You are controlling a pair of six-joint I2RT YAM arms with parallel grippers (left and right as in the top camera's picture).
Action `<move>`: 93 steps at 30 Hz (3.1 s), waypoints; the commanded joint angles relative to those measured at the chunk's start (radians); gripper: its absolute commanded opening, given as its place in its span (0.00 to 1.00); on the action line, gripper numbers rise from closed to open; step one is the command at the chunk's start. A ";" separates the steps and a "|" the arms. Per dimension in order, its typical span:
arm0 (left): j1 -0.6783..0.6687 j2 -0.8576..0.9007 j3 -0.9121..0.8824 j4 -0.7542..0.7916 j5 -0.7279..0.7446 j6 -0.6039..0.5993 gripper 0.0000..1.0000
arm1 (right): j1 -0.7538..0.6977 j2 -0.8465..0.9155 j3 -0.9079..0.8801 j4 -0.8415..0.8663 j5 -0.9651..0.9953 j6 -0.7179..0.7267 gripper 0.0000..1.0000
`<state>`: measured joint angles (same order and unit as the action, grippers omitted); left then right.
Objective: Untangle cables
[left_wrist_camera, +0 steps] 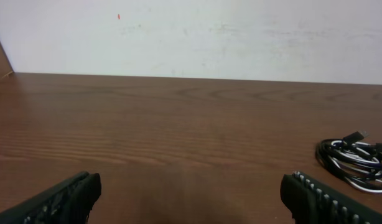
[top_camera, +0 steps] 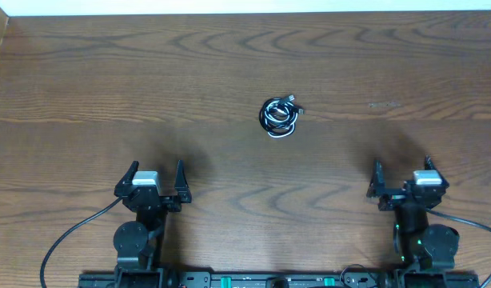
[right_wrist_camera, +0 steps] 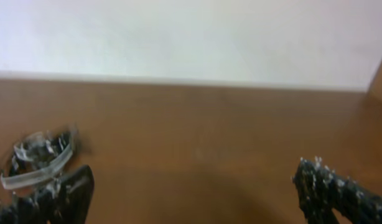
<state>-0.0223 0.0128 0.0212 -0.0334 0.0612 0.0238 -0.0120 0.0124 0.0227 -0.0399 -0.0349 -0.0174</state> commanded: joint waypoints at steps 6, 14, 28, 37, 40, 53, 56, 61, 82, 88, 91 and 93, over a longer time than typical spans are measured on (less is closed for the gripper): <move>0.004 -0.008 -0.017 -0.034 -0.022 0.021 0.98 | -0.007 -0.006 0.000 0.437 -0.393 0.304 0.99; 0.004 -0.006 -0.016 0.097 0.142 -0.100 0.98 | -0.007 -0.005 0.000 0.405 -0.384 0.391 0.99; 0.004 0.336 0.614 -0.170 0.284 -0.076 0.98 | -0.007 0.128 0.318 0.332 -0.420 0.312 0.99; 0.004 1.138 1.378 -1.089 0.442 0.002 0.98 | -0.007 0.871 1.032 -0.415 -0.898 0.180 0.99; 0.004 1.248 1.377 -1.114 0.523 -0.002 0.98 | -0.007 1.023 1.096 -0.404 -1.154 0.196 0.99; 0.003 1.485 1.377 -1.004 0.542 -0.129 0.98 | 0.220 1.411 1.102 -0.499 -0.555 0.349 0.86; 0.003 1.547 1.377 -0.993 0.541 -0.204 0.98 | 0.238 1.531 1.183 -0.589 -0.481 0.352 0.77; -0.001 1.650 1.377 -0.993 0.542 -0.289 0.98 | 0.253 1.740 1.406 -0.834 -0.358 0.291 0.90; -0.244 1.781 1.374 -0.868 0.234 -0.479 0.98 | 0.378 2.024 1.461 -0.616 -0.229 0.657 0.56; -0.244 1.781 1.374 -0.846 0.233 -0.486 0.98 | 0.404 2.053 1.460 -0.594 -0.210 0.685 0.53; -0.244 1.781 1.370 -0.846 0.233 -0.486 0.98 | 0.417 2.055 1.460 -0.594 -0.175 0.702 0.51; -0.244 1.781 1.361 -0.840 0.233 -0.486 0.98 | 0.429 2.055 1.460 -0.596 -0.122 0.706 0.49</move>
<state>-0.2638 1.7844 1.3827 -0.8806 0.3119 -0.4496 0.3988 2.0640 1.4700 -0.6342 -0.2344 0.6613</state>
